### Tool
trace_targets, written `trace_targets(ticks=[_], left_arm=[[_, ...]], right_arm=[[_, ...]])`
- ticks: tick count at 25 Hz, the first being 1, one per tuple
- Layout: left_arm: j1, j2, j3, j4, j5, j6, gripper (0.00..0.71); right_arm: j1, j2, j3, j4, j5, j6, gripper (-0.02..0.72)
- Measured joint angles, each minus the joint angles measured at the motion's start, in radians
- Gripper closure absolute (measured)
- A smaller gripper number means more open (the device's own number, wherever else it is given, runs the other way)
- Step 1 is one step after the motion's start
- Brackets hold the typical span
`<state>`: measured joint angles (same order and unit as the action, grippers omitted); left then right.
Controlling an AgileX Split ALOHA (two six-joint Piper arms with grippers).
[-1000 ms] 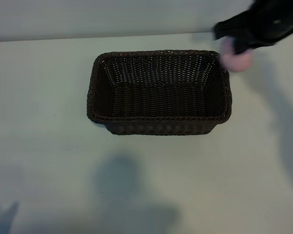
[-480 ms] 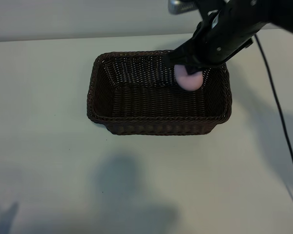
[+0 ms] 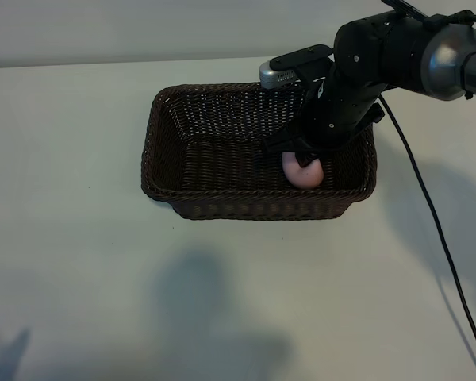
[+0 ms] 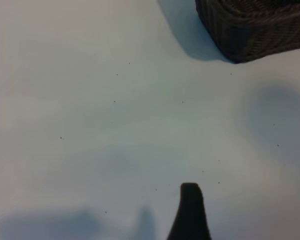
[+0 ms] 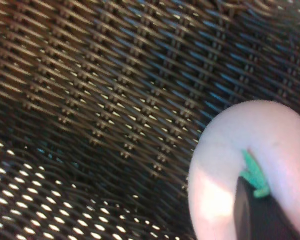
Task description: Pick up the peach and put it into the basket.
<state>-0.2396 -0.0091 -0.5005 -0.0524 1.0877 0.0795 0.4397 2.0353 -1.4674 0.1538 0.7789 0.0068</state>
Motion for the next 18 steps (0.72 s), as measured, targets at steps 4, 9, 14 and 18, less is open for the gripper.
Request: trace_targets(ticks=[4,9,14,18], left_arm=[[0.0,0.0,0.0,0.0,0.0,0.0,0.131],[0.0,0.0,0.0,0.0,0.0,0.0,0.131],[0.0,0.0,0.0,0.0,0.0,0.0,0.131],[0.0,0.0,0.0,0.0,0.0,0.0,0.131]], right_arm=[[0.0,-0.001,-0.012,0.0,0.016,-0.007,0.407],[0.0,-0.001,-0.082,0.0,0.08,-0.007,0.113],[0.0,-0.001,-0.191,0.003,0.184,-0.007,0.044],[0.0,-0.001,-0.305,-0.02,0.283,-0.007,0.081]])
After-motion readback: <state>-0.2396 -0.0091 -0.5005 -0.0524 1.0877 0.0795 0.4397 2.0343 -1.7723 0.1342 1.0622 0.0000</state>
